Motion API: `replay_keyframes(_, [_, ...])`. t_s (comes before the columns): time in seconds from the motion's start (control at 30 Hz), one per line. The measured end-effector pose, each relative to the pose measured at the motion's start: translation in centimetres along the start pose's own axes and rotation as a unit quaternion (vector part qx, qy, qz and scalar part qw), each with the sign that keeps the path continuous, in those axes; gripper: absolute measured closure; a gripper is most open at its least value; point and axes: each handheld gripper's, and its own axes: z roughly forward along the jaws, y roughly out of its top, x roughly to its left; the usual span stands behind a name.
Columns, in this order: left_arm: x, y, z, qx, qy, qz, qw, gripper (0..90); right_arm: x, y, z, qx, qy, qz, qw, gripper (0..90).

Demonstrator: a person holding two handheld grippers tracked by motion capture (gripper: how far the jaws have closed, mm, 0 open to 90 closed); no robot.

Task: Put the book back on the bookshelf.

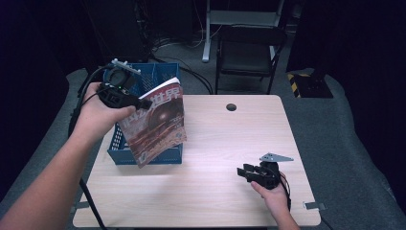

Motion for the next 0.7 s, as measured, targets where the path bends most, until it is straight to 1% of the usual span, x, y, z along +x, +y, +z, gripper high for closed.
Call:
replay_keyframes(0.13, [0.6,-0.3,-0.3,0.001,0.003,-0.009,1.0,83.8,0.0,0.0,0.0,-0.002,0.0,0.0,1.0,57.6])
replay_keyframes(0.33, [1.3,-0.4,-0.5,-0.003,0.011,-0.017,0.9998,83.8,0.0,0.0,0.1,0.001,0.001,0.001,1.0,57.7])
replay_keyframes(0.4, [1.7,-0.4,-0.5,-0.005,0.011,-0.026,0.9996,83.8,0.0,0.0,0.1,0.0,0.001,0.001,1.0,57.7])
replay_keyframes(0.43, [1.7,-0.4,-0.5,-0.005,0.011,-0.026,0.9996,83.8,0.0,0.0,0.0,0.0,0.002,0.001,1.0,57.7])
replay_keyframes(0.53, [2.0,-0.4,-0.4,-0.009,0.016,-0.037,0.9991,83.7,0.0,0.0,0.0,0.001,0.002,0.002,1.0,57.7])
replay_keyframes(0.57, [2.2,-0.4,-0.4,-0.01,0.018,-0.039,0.999,83.7,0.0,0.0,0.0,-0.002,0.001,0.002,1.0,57.6])
replay_keyframes(0.6, [2.5,-0.5,-0.5,-0.011,0.024,-0.046,0.9986,83.7,0.0,0.0,0.0,-0.001,0.001,0.005,1.0,57.7])
replay_keyframes(0.63, [2.7,-0.5,-0.5,-0.011,0.025,-0.048,0.9985,83.7,-0.1,0.0,0.0,-0.002,0.001,-0.001,1.0,57.6])
replay_keyframes(0.7, [2.9,-0.6,-0.6,-0.011,0.027,-0.051,0.9983,83.7,-0.1,0.0,0.0,-0.002,0.002,-0.001,1.0,57.6])
